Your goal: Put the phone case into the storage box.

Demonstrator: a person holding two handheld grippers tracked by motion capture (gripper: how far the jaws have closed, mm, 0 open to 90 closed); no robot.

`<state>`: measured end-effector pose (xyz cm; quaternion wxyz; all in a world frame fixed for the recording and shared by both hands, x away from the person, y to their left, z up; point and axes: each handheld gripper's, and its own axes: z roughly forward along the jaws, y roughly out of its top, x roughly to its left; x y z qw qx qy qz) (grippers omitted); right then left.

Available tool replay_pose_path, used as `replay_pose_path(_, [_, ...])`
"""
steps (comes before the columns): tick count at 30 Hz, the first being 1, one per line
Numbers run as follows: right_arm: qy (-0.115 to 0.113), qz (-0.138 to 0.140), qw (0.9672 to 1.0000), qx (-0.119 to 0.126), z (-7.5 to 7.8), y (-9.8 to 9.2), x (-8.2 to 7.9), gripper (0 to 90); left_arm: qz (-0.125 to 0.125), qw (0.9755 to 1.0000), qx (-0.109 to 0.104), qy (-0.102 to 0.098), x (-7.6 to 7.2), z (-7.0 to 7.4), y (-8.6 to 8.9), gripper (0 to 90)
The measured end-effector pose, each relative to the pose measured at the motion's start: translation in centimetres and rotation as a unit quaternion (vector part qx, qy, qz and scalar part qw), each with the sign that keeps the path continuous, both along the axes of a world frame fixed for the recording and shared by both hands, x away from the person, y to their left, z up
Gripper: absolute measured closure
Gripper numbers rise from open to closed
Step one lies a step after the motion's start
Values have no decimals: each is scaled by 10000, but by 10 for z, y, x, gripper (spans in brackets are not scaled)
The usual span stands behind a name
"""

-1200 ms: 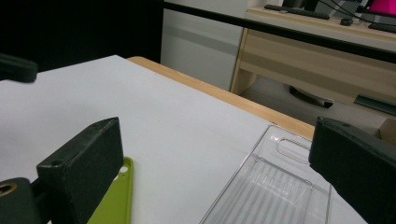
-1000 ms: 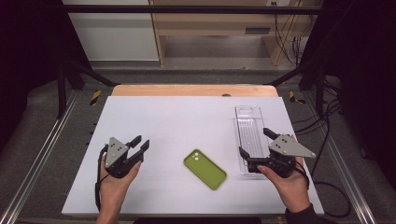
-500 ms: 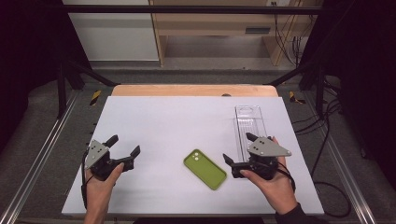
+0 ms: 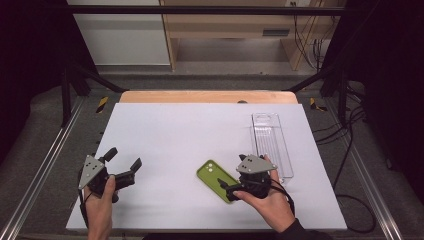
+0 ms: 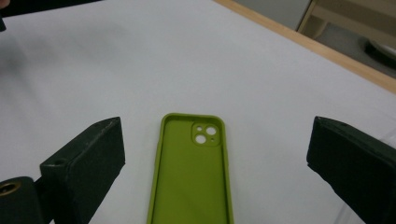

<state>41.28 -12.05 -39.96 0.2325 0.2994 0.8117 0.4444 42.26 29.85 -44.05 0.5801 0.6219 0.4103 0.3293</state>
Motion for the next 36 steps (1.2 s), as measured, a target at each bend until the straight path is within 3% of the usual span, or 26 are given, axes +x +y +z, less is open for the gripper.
replay_pose_path(7, [515,57,9983,-256,-24,9,3,48,-122,9999,64,10,0,-3,-4,22])
replay_pose_path(13, [767,-5,9962,-423,-44,11,6,49,-323,9993,174,17,0,-3,-12,20])
replay_pose_path(27, [1023,-30,9933,-537,-76,10,11,57,-491,9984,261,66,0,-5,-20,20])
replay_pose_path(36, [1180,-47,9919,-465,-84,8,16,61,-512,9983,268,74,0,-5,-20,20])
